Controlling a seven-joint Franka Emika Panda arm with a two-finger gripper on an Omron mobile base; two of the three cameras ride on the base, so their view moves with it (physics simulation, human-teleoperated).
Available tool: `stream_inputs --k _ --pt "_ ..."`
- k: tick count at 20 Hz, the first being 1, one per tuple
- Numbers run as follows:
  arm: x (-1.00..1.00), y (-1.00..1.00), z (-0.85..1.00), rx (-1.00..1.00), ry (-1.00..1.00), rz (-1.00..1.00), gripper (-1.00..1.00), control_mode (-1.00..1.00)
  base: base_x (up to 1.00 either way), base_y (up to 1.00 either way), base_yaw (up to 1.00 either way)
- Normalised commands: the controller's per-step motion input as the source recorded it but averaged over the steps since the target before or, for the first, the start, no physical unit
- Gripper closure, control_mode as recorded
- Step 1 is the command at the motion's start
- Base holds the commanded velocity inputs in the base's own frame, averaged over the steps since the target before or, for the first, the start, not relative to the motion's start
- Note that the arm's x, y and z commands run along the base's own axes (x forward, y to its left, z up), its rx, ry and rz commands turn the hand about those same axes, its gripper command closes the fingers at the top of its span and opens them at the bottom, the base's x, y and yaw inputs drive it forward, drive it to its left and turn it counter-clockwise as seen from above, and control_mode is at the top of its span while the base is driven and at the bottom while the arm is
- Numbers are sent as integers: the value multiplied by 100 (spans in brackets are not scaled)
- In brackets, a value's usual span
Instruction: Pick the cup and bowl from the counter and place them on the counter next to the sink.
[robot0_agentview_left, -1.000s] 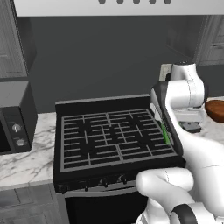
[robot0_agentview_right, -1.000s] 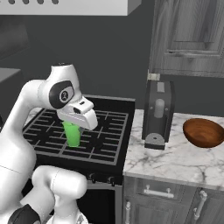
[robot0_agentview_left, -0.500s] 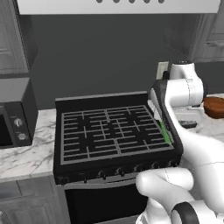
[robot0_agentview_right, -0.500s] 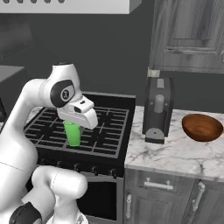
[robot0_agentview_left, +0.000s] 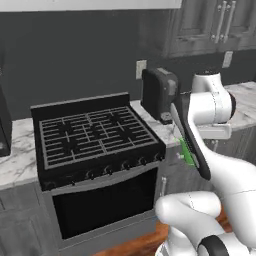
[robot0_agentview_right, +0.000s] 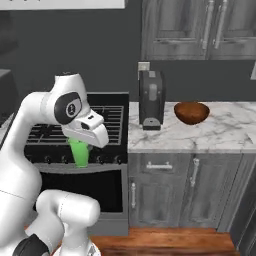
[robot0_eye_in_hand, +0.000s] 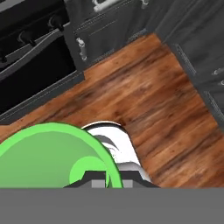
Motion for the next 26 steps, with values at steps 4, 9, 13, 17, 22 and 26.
stream_inputs --k 4,9,13,17,22,26 --pt "0 0 0 0 0 0 100 100 8 0 -96" --pt "0 0 0 0 0 0 100 100 10 0 -98" --pt "0 0 0 0 0 0 100 100 19 8 -92" --pt "0 0 0 0 0 0 100 100 21 19 -76" --pt "0 0 0 0 0 0 100 100 16 11 -71" --pt "0 0 0 0 0 0 100 100 42 0 -45"
